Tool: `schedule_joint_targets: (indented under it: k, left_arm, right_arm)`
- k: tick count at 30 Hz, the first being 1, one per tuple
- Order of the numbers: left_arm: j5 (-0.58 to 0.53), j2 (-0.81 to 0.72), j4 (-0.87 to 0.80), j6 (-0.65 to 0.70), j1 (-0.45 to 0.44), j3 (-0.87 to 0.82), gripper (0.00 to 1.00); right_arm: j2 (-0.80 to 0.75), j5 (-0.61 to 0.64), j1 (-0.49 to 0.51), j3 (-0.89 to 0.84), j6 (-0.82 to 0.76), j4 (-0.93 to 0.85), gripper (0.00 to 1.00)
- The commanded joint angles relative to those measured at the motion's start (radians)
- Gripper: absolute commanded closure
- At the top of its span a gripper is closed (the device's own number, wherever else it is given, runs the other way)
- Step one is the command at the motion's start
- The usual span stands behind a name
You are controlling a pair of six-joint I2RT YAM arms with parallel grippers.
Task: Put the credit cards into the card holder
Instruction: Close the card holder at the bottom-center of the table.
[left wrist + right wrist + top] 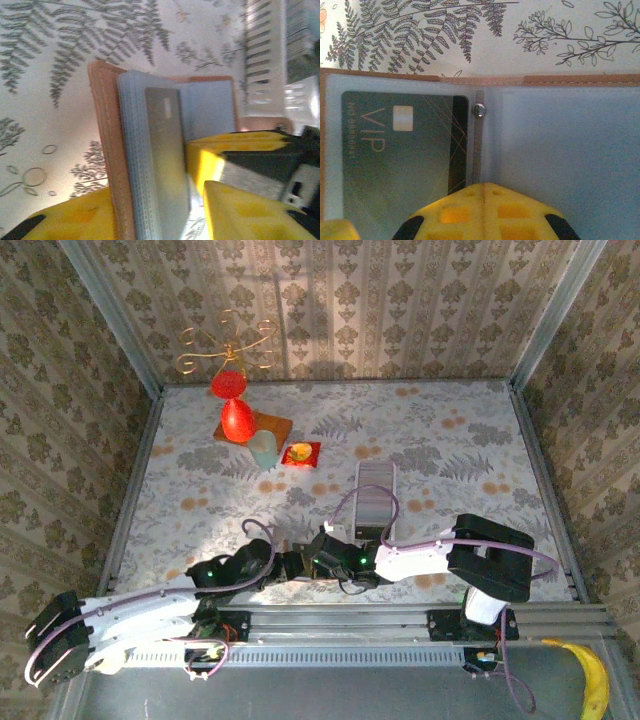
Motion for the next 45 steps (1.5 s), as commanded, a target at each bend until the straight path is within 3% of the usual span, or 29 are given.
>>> schedule_joint_targets:
  k: [1,8,11,20,25,31,37,45]
  left_arm:
    - [0.008,-0.035,0.0,-0.022,-0.006,-0.006,0.6]
    - [-0.054,-0.093,-0.201,-0.016,-0.005,0.016,0.92]
    - [-0.086,-0.128,-0.312,0.003,-0.005,0.04,1.0]
    - [-0.107,-0.221,-0.523,0.082,0.006,0.087,1.0]
    - [-0.107,-0.218,-0.579,0.112,0.015,0.115,1.0]
    - [-0.092,-0.207,-0.562,0.118,0.019,0.122,1.0]
    - [-0.076,-0.191,-0.536,0.119,0.018,0.125,1.0]
    - [-0.068,-0.178,-0.521,0.119,0.019,0.127,1.0]
  right_arm:
    - [-0.012,0.002,0.009,-0.026,0.013,-0.029,1.0]
    - [-0.082,0.024,0.02,-0.013,-0.026,-0.028,1.0]
    - [-0.121,0.046,0.023,-0.001,-0.044,-0.07,0.88]
    - [-0.256,0.176,0.023,-0.009,-0.042,-0.303,0.68]
    - [-0.31,0.212,0.023,-0.05,-0.021,-0.315,0.67]
    - [-0.3,0.169,0.023,-0.048,-0.036,-0.265,0.65]
    - [-0.234,0.136,0.023,-0.033,-0.049,-0.215,0.66]
    - [-0.207,0.138,0.021,-0.018,-0.043,-0.225,0.82]
